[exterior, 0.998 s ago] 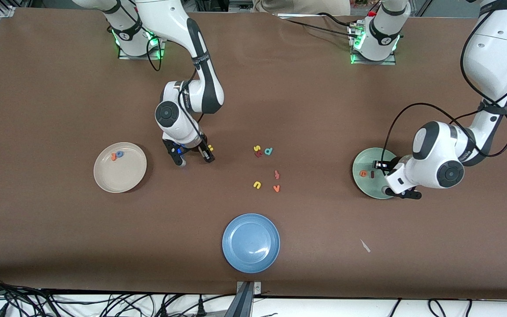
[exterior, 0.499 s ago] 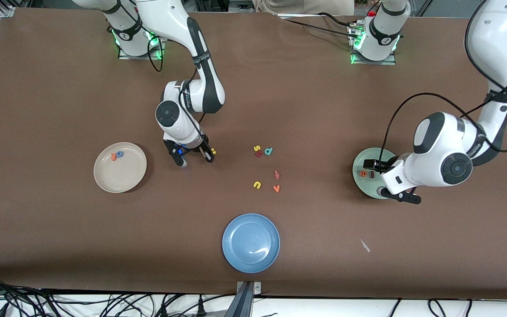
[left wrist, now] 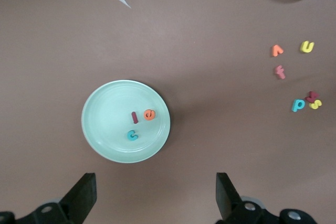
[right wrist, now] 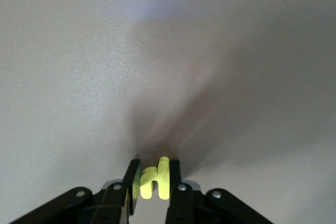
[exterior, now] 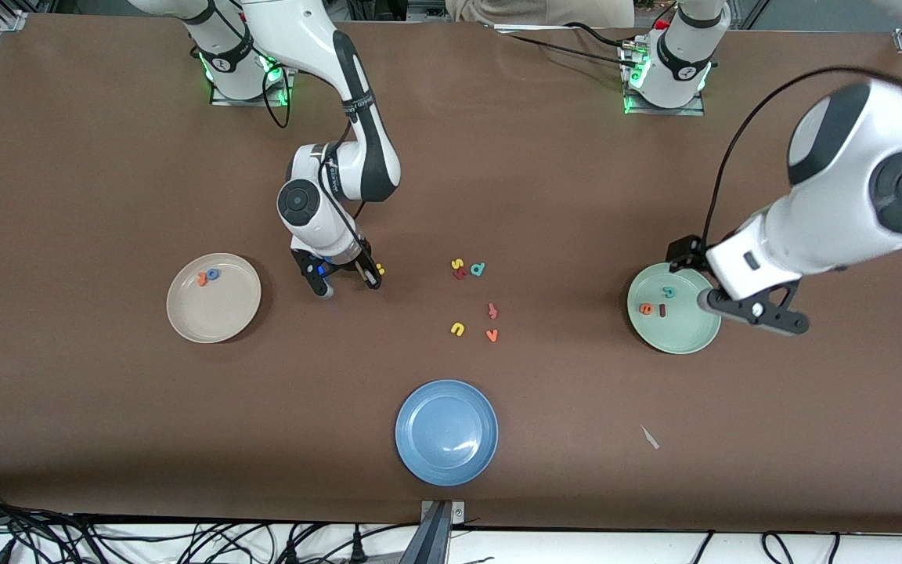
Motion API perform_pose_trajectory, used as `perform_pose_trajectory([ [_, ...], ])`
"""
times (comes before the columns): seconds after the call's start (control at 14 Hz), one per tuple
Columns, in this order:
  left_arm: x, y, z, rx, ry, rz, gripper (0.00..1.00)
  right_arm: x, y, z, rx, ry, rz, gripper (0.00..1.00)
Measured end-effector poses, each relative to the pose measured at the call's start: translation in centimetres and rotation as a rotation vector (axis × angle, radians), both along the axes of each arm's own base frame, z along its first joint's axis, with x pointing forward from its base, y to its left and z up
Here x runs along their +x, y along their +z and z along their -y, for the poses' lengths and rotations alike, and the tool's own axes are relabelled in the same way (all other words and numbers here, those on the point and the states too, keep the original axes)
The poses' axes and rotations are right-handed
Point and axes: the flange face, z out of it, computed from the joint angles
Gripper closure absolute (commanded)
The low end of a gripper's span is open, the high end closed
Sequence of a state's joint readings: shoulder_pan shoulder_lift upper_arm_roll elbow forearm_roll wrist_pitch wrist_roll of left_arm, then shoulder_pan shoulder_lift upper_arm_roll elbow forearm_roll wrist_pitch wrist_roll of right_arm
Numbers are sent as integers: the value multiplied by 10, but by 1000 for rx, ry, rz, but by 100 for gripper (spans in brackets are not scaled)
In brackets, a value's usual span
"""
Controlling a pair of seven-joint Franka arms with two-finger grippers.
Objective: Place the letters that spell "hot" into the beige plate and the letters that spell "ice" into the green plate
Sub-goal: 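Raise the left gripper to rest while the right gripper grasps yellow n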
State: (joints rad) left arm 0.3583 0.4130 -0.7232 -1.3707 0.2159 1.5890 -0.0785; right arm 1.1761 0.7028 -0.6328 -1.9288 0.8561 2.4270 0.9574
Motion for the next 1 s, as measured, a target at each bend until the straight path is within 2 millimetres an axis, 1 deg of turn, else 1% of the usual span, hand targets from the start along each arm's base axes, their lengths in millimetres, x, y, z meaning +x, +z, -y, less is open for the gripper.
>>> perform_pose_trajectory([
  [0.07, -2, 19, -3, 6, 9, 31, 0, 1, 0, -2, 0, 6, 0, 99],
  [0.14, -3, 32, -9, 14, 23, 57, 0, 1, 0, -4, 0, 19, -5, 100],
  [0.21, -3, 40, -15, 26, 43, 74, 0, 2, 0, -7, -4, 41, -15, 100],
  [0.36, -4, 50, -28, 12, 109, 78, 0, 4, 2, -7, -36, 109, -41, 100],
  [0.5, -9, 58, -34, -9, 156, 92, 0, 10, 8, 4, -63, 187, -62, 100],
  [0.64, -19, 64, -38, 8, 179, 127, 0, 22, 19, 28, -69, 283, -85, 100],
  [0.71, -27, 68, -41, 17, 185, 140, 0, 30, 28, 46, -68, 332, -100, 100],
  [0.86, -48, 80, -43, 27, 190, 157, 0, 44, 50, 90, -54, 431, -143, 100],
  [1.0, -69, 90, -44, 33, 194, 161, 0, 55, 74, 142, -34, 528, -165, 100],
])
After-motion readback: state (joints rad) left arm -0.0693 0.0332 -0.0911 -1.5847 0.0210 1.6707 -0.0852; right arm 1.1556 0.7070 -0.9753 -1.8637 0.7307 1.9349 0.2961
